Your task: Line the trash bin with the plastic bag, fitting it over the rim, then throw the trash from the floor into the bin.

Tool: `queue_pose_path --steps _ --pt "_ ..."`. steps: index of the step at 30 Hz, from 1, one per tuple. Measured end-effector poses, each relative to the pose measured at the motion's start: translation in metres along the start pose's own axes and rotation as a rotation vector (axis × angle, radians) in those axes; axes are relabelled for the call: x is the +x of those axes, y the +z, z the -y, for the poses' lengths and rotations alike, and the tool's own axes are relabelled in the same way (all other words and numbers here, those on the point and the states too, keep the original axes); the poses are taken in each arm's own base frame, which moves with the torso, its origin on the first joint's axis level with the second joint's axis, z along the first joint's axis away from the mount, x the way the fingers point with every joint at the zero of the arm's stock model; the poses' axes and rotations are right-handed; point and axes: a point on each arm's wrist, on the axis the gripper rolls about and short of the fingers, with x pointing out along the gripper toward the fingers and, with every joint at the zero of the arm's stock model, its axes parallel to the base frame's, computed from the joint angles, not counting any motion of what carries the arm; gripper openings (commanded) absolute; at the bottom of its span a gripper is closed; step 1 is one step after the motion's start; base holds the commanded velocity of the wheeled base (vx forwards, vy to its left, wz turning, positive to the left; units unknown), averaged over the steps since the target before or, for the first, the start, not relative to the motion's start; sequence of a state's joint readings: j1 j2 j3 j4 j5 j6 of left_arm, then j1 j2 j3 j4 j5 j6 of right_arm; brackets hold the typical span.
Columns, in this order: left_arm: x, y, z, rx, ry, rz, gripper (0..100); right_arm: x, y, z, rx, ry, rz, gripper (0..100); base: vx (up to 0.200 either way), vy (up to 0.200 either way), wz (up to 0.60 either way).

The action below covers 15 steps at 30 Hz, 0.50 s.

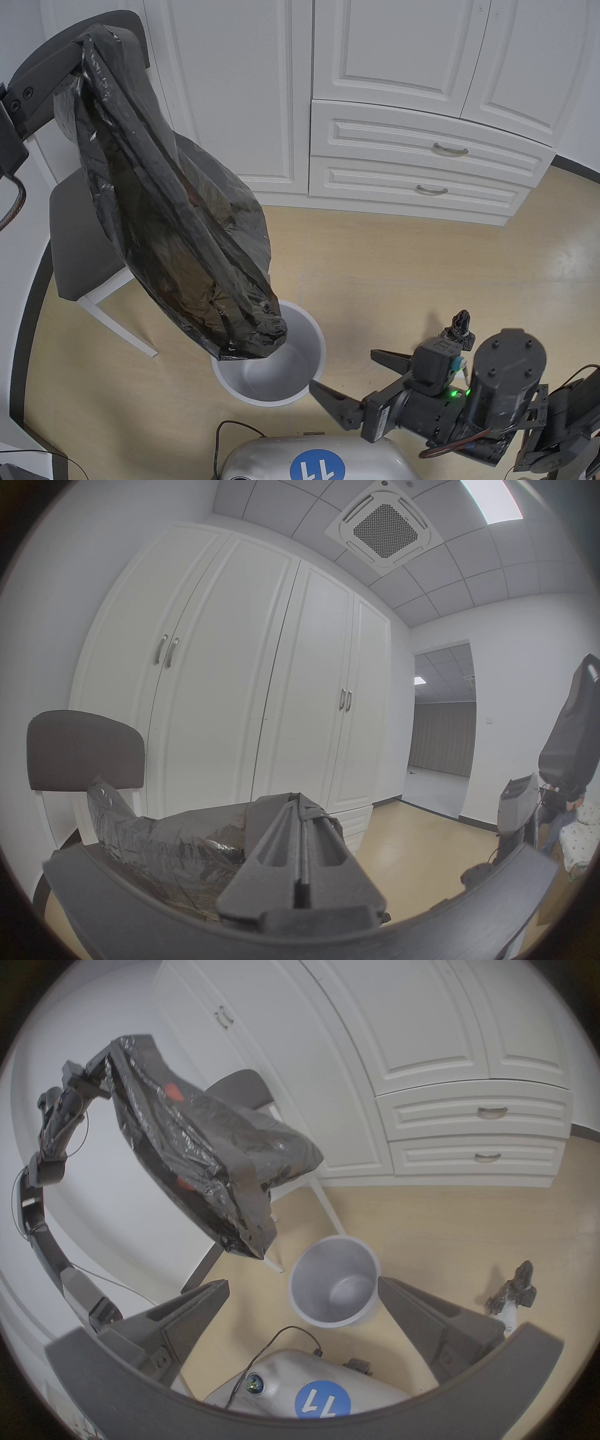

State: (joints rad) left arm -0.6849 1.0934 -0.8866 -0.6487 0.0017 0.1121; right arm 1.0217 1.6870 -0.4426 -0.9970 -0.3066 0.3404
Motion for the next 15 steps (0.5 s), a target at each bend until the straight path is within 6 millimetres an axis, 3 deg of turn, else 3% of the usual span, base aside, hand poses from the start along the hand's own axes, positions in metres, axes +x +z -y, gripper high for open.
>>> queue_pose_path --steps 10,15 --pt "0.004 -0.001 0.001 -0.003 -0.005 0.016 0 0.030 -0.022 -0.040 0.020 0.071 0.063 100 0.000 0.000 0.00" --pt "0.004 -0.002 0.001 -0.004 -0.006 0.015 0 0.057 -0.039 -0.061 0.032 0.023 0.120 100 0.000 0.000 0.00"
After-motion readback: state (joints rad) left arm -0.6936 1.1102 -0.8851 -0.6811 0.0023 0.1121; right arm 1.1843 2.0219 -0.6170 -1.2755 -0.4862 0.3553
